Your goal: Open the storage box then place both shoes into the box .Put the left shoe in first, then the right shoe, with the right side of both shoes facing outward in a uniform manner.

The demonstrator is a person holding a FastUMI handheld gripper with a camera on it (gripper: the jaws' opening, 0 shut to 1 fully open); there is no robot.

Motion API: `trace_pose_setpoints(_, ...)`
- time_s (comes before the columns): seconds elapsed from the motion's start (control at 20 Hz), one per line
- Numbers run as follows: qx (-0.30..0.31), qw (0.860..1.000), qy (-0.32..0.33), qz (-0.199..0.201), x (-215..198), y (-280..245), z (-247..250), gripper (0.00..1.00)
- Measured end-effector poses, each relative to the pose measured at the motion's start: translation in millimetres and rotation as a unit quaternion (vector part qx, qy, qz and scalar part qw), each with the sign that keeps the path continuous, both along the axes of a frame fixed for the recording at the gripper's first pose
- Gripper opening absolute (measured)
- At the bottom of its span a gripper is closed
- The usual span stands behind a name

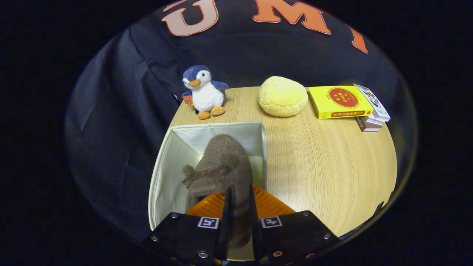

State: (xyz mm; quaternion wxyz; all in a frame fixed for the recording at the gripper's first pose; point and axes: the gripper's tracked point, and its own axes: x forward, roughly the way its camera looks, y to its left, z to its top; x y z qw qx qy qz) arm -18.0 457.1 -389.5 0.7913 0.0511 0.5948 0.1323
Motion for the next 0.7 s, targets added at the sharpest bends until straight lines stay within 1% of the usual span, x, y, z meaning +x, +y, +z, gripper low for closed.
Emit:
trace_pose_setpoints(0.05,0.005,1.0,-0.009,-0.002,9.0,3.5,10.4,0.39)
trace_pose_setpoints(0.1,0.013,1.0,-0.017,-0.003,12.1,2.7,19.4,0.43)
trace_pose_setpoints(0.15,0.023,0.999,-0.024,-0.003,15.4,1.3,29.4,0.5)
trace_pose_setpoints(0.25,0.04,0.998,-0.043,0.0,22.8,-6.0,51.7,0.57)
trace_pose_setpoints(0.4,0.063,0.993,-0.096,0.0,38.0,-27.5,91.5,0.65)
trace_pose_setpoints(0.6,0.066,0.984,-0.164,0.008,51.8,-72.9,131.1,0.74)
trace_pose_setpoints(0.7,0.076,0.978,-0.196,0.005,57.6,-97.3,150.7,0.79)
